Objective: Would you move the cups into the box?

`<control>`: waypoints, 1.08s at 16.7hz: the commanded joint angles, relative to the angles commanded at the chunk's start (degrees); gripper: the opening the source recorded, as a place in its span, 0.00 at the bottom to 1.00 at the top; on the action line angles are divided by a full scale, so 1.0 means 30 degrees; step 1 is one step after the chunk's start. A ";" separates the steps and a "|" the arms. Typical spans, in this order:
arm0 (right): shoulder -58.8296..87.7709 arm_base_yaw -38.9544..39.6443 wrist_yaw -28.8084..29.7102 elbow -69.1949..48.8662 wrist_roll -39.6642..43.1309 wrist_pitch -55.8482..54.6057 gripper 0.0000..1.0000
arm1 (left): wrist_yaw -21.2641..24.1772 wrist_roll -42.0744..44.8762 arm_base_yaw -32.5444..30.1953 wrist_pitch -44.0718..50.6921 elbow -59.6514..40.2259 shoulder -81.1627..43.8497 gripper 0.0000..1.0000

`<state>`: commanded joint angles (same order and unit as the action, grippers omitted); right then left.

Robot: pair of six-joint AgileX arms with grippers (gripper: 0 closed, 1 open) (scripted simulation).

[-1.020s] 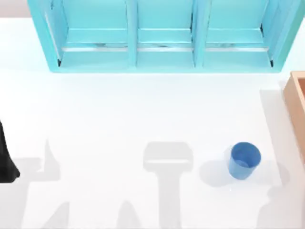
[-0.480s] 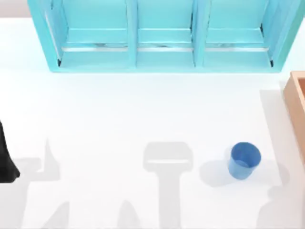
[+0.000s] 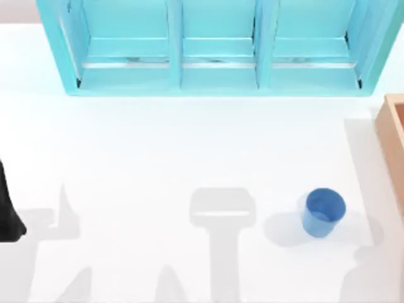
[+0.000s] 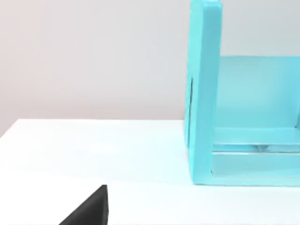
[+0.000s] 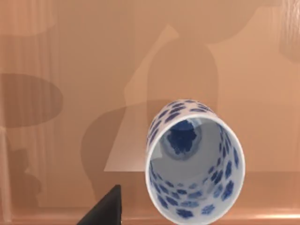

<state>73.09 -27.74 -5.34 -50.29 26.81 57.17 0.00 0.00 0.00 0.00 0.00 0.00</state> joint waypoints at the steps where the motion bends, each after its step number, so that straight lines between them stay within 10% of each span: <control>1: 0.0000 0.0000 0.0000 0.0000 0.0000 0.0000 1.00 | 0.0000 0.0000 0.0000 0.0000 0.0000 0.0000 1.00; 18: 0.0284 -0.0157 -0.0029 -0.7737 0.0138 0.7456 1.00 | 0.0000 0.0000 0.0000 0.0000 0.0000 0.0000 1.00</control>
<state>73.94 -28.21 -5.43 -73.50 27.23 79.54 0.00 0.00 0.00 0.00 0.00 0.00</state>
